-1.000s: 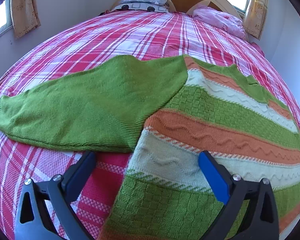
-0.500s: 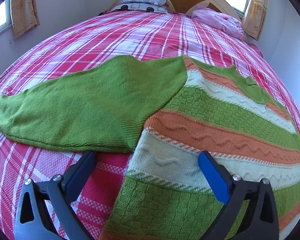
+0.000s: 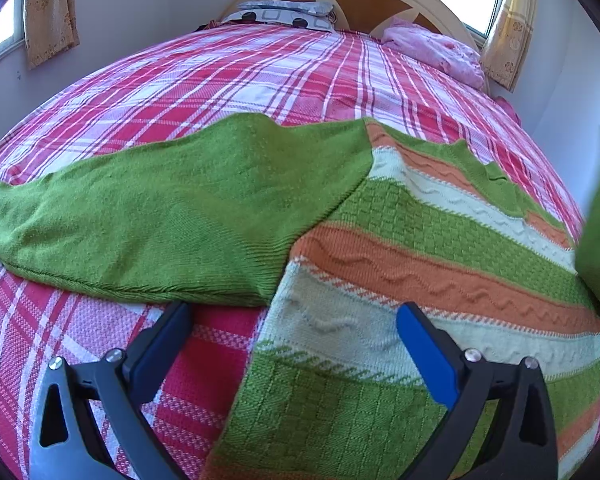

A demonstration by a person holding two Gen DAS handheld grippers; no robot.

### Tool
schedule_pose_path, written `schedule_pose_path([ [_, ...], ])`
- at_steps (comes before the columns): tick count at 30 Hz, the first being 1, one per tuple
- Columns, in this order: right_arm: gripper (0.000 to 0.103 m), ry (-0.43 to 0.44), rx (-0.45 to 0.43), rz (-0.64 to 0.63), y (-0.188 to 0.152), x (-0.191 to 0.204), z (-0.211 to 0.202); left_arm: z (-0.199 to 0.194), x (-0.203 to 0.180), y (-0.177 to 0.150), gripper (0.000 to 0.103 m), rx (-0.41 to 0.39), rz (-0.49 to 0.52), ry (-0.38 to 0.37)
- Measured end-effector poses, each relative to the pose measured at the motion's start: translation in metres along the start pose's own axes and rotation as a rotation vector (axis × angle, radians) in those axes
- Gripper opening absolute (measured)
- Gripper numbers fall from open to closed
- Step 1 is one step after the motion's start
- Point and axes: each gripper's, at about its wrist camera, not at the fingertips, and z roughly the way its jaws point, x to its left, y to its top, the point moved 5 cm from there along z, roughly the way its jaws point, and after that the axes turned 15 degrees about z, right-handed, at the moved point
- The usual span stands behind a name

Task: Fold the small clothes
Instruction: 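Lift the sleeve and fold it across the sweater body with the right gripper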

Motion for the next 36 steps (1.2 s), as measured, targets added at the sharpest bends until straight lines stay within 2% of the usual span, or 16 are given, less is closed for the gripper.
schedule_pose_path([
  [4, 0.007, 0.055, 0.124, -0.051, -0.048, 0.039, 0.048, -0.002, 0.002, 0.0, 0.103, -0.015, -0.018, -0.021],
  [10, 0.007, 0.16, 0.275, -0.101, -0.088, 0.066, 0.094, -0.004, 0.004, 0.0, 0.103, -0.035, -0.042, -0.046],
  [15, 0.007, 0.227, 0.364, -0.151, -0.113, 0.082, 0.113, -0.005, 0.006, 0.0, 0.103, -0.045, -0.053, -0.058],
  [20, 0.011, 0.323, 0.519, -0.054, -0.131, 0.08, 0.14, -0.005, 0.006, -0.001, 0.103, -0.049, -0.057, -0.063],
  [22, 0.024, 0.332, 0.598, -0.011, -0.14, 0.076, 0.152, -0.005, 0.007, -0.001, 0.103, -0.049, -0.058, -0.064],
  [25, 0.029, 0.438, 0.68, 0.099, -0.145, 0.074, 0.149, -0.005, 0.006, -0.001, 0.103, -0.05, -0.059, -0.065],
  [27, 0.029, 0.487, 0.664, 0.111, -0.141, 0.073, 0.136, -0.005, 0.007, -0.001, 0.103, -0.049, -0.057, -0.063],
  [29, 0.029, 0.445, 0.552, 0.05, -0.131, 0.065, 0.114, -0.005, 0.007, -0.001, 0.103, -0.048, -0.056, -0.062],
  [31, 0.029, 0.351, 0.421, -0.041, -0.121, 0.051, 0.092, -0.005, 0.007, -0.001, 0.103, -0.048, -0.056, -0.062],
  [32, 0.029, 0.273, 0.358, -0.098, -0.116, 0.039, 0.08, -0.005, 0.007, -0.001, 0.103, -0.047, -0.055, -0.061],
  [36, 0.029, 0.045, 0.184, -0.204, -0.1, -0.013, 0.042, -0.005, 0.007, -0.001, 0.103, -0.048, -0.056, -0.062],
])
